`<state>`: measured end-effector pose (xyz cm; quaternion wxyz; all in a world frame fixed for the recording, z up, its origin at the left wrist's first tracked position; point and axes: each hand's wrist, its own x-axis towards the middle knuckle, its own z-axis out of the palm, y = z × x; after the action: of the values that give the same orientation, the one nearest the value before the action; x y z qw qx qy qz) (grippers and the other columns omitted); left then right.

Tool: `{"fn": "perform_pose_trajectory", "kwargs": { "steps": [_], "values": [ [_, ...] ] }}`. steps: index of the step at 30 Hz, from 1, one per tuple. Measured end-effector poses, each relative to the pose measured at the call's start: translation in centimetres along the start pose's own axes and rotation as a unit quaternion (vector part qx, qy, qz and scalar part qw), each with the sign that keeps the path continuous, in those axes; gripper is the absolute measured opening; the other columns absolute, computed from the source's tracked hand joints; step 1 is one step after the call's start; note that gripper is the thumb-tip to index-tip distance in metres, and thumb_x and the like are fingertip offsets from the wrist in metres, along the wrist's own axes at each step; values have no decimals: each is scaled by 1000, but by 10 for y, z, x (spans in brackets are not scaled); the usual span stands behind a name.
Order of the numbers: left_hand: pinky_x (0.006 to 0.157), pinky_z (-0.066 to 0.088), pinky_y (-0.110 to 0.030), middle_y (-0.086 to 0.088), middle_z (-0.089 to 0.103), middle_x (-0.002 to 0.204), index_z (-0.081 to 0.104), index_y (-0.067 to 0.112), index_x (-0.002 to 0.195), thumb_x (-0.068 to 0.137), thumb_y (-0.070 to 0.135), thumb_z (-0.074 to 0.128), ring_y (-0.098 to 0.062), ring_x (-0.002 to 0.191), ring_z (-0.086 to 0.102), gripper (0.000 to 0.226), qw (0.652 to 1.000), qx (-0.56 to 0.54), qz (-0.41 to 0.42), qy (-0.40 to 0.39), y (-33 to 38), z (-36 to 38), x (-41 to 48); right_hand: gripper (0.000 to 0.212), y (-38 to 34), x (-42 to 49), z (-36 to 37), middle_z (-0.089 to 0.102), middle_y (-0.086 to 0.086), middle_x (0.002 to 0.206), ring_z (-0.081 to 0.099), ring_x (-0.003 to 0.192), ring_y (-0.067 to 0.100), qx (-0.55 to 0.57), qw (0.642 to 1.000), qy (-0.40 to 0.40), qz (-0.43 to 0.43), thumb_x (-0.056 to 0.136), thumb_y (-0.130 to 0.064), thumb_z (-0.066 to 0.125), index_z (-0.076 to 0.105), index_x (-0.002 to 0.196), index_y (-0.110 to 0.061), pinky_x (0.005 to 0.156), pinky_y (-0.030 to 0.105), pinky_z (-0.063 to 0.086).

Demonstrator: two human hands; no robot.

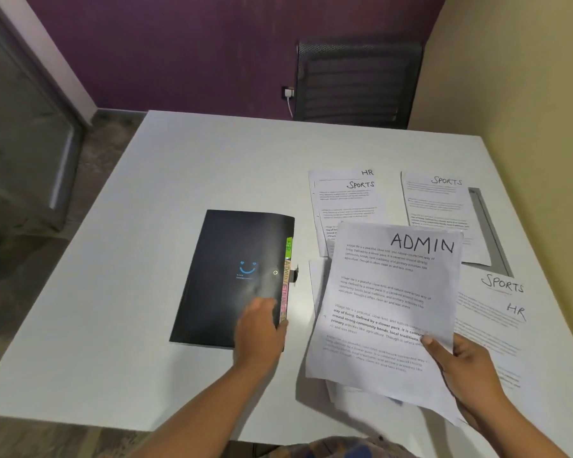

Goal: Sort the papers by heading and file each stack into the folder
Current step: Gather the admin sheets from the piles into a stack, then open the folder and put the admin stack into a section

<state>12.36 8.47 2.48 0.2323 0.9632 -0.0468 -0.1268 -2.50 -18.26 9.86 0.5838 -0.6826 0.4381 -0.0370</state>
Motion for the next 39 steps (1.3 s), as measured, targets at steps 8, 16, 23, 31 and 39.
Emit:
{"fn": "perform_pose_trajectory", "kwargs": {
  "steps": [8,16,23,31,39],
  "values": [
    [117,18,-57,-21,-1,162,6,9,154,78,65,58,-50,146,4,108,980,156,-106,-65,-13,11,10,10,-5,10,-6,79,10,90,75,86,33,-3,1000,-2,9,88,-15,71,77,95,-10,88,62,53],
    [96,54,-44,-15,4,163,0,26,154,96,27,57,-39,136,41,81,971,206,18,-117,1,-19,11,18,-21,9,-3,78,9,96,74,92,33,31,999,-27,0,84,-25,74,78,97,-14,93,62,51],
    [75,55,-31,-4,16,163,36,12,145,97,40,51,-25,122,55,58,958,273,33,-75,5,-63,10,84,-29,11,6,78,9,97,74,91,32,63,996,-56,-13,35,-72,85,78,97,-17,91,56,54],
    [39,44,-23,-6,69,124,73,7,109,51,37,91,-16,62,68,68,974,217,67,10,-2,-89,3,16,-51,10,24,78,10,96,73,95,34,61,997,-43,-16,92,-11,65,74,105,-8,94,56,52],
    [41,50,-27,-5,68,126,72,7,114,48,-3,82,-25,45,62,68,987,119,105,40,-8,-91,3,15,-70,12,42,78,9,96,74,92,33,49,997,-51,-33,91,-11,66,74,103,-8,92,55,53]
  ]
}}
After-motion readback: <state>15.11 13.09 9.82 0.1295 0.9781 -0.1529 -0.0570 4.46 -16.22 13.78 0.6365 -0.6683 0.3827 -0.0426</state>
